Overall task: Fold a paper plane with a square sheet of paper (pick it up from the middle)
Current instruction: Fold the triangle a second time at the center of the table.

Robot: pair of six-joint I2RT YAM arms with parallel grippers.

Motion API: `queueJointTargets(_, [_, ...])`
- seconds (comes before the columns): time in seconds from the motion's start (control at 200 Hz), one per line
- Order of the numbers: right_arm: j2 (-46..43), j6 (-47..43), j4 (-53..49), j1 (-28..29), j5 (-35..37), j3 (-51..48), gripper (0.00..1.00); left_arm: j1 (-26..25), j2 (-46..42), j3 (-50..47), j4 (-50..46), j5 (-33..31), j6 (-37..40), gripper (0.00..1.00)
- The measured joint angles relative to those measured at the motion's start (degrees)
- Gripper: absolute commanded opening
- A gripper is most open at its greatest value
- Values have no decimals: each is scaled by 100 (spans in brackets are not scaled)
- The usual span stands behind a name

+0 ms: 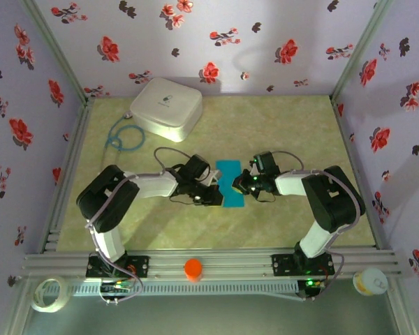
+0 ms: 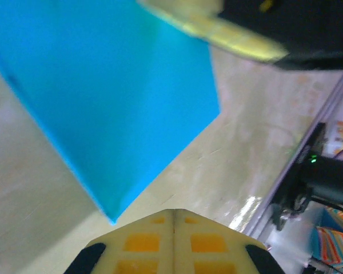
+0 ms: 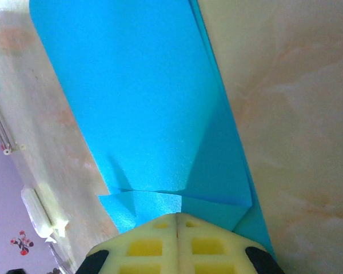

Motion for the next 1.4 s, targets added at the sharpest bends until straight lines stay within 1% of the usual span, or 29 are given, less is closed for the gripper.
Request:
queueJointTargets(0.195, [-33,0,-4,-4,17,-31,0,116,448,667,48,33,-15,4])
queueJointTargets(0.305, [-57,0,-7,-15,31,-48,0,118,763,828,-15,-55,28,4])
queueJointTargets(0.415, [-57,2,-7,-15,31,-50,0,118,997,822,-201,-214,48,3])
queueJointTargets(0.485, [-61,0,-4,-22,26,-52,0,129,1025,791,-149,-179,46,1])
queueJointTargets(0.72, [-205,-4,-208,-22,28,-46,0,133,885,356,516,-164,-44,0])
queueJointTargets(0.91, [-289,2,-203,282,-15,-7,0,133,872,313,612,-166,-109,0])
queueJointTargets(1.04, [-155,4,-170,422,-9,-7,0,133,868,313,610,-173,-109,0])
queueJointTargets(1.25, [-4,-2,-164,254,-162,33,0,133,868,313,610,-179,-111,0])
queueJointTargets(1.405, [35,-15,-107,-146,-286,33,0,133,870,317,603,-177,-109,0])
